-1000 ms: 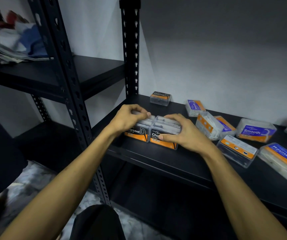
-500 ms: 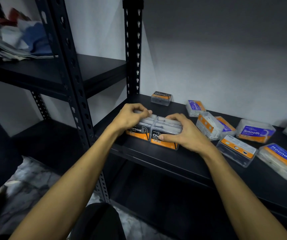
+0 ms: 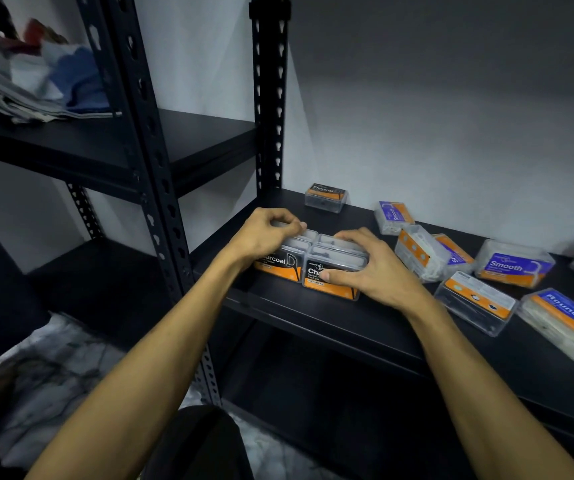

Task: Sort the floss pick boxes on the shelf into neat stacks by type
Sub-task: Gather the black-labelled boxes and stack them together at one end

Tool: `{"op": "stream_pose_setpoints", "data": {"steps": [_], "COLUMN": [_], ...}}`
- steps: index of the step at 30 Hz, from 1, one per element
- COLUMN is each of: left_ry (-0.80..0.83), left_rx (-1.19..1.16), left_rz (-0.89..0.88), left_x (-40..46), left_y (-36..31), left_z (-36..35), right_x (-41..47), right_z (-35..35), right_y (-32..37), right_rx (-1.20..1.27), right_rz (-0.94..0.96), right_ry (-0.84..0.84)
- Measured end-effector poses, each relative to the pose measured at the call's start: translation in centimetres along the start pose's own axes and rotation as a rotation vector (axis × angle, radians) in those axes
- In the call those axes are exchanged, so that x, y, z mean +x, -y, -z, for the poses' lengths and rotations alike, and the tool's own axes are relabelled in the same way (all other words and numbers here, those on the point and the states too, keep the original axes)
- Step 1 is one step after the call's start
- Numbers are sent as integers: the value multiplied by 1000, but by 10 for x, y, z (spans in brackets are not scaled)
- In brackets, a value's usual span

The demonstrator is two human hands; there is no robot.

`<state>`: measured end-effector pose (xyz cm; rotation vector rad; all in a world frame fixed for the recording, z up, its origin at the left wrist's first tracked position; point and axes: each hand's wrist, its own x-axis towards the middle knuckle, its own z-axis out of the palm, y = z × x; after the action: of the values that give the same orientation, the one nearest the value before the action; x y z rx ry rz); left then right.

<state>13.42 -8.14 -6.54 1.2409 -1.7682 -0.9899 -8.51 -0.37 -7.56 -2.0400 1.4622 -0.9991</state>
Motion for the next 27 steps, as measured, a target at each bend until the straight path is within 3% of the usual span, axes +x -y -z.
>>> {"op": "stream_pose_setpoints", "data": {"steps": [14, 17, 21, 27], "left_ry": [97, 77, 24, -36], "left_rx": [-27, -107, -245, -318], "left_rz": [18, 6, 20, 58], "left_x": [-2, -3, 2, 13], "left_y": [-5, -10, -22, 0], "left_z": [6, 13, 29, 22], "right_x": [1, 1, 10, 29], "right_z": [4, 11, 21, 23], "right_y": [1, -2, -7, -3], "right_rx": [-19, 133, 421, 382], "right_rz": [-23, -34, -113, -142], "right_ry": [58, 39, -171, -130]}}
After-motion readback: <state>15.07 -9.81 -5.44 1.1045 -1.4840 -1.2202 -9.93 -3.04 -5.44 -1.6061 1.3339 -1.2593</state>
